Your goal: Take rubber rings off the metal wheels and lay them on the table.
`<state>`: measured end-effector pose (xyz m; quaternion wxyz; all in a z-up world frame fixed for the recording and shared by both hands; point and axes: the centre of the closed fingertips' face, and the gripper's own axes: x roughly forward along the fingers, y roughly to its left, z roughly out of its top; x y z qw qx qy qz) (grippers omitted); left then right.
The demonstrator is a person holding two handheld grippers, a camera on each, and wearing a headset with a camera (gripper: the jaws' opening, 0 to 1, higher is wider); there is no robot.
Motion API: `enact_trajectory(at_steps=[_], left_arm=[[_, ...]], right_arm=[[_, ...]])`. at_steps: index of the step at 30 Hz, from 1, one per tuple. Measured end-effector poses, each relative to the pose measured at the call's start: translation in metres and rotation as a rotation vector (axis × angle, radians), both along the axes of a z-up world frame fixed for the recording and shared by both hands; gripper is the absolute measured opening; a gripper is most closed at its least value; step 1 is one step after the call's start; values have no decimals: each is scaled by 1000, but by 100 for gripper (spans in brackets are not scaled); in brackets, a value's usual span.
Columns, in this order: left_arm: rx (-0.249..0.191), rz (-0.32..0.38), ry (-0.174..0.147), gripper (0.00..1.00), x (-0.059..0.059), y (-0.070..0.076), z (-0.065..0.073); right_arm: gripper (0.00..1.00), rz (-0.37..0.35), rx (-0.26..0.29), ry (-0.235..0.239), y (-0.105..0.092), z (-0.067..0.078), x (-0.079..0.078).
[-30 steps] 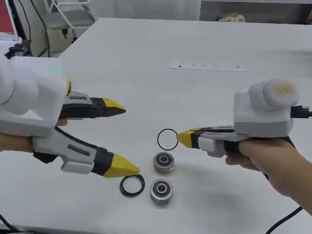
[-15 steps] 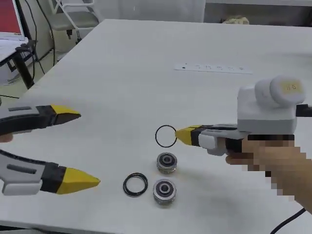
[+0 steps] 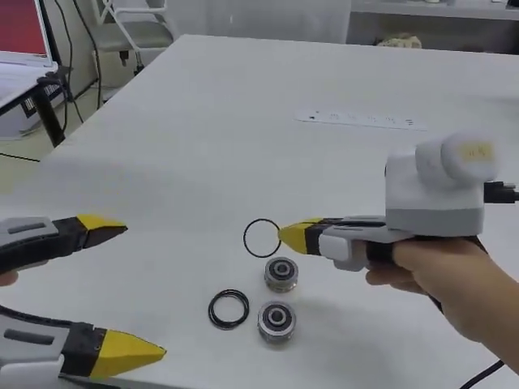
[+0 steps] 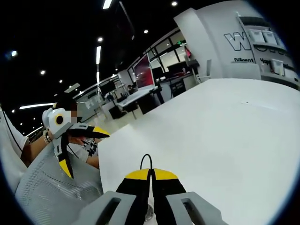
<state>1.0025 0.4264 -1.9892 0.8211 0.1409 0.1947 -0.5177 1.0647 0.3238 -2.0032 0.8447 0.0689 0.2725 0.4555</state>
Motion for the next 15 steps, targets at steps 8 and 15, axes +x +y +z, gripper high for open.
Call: enact_trajectory(at_steps=[8, 15], left_arm=[[16, 16, 3, 85, 1, 3, -4], [41, 16, 18, 89, 0, 7, -10]], right_arm=[[0, 90, -31, 36, 24, -16, -19], [0, 144, -63, 88, 38, -33, -34]])
